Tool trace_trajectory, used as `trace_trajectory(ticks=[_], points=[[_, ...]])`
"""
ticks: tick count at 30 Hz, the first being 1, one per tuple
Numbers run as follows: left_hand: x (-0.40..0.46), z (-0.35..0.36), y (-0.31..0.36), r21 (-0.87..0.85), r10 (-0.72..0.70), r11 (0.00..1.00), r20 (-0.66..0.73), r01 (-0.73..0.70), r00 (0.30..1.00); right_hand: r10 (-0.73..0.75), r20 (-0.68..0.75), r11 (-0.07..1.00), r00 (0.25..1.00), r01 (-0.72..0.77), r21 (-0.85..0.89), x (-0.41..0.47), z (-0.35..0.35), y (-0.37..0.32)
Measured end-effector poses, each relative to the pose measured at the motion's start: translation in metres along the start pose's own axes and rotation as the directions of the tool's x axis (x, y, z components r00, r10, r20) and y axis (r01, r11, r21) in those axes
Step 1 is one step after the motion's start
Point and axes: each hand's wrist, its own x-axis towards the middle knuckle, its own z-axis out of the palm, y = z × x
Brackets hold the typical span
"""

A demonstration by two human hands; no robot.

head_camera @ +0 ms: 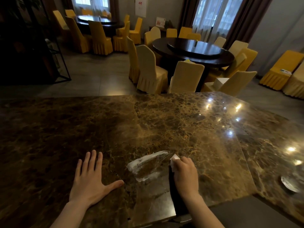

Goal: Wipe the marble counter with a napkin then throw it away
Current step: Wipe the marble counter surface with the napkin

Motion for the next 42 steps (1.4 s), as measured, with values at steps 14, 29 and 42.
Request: trace_trajectory(ticks=[14, 29, 42], points=[[0.003, 0.005, -0.002, 0.004, -0.008, 1.0, -0.012, 0.009, 1.0, 0.002, 0.035, 1.0, 0.999, -0.004, 0.03, -0.006, 0.005, -0.021], [-0.001, -0.004, -0.006, -0.049, 0.042, 0.998, 0.054, -0.039, 0.998, -0.38, 0.168, 0.921, 0.91, 0.354, 0.162, -0.055, 0.033, -0.079], [-0.005, -0.012, -0.003, -0.042, 0.061, 0.997, 0.11, -0.057, 0.992, -0.253, 0.166, 0.965, 0.953, 0.236, 0.116, -0.053, 0.04, -0.091]])
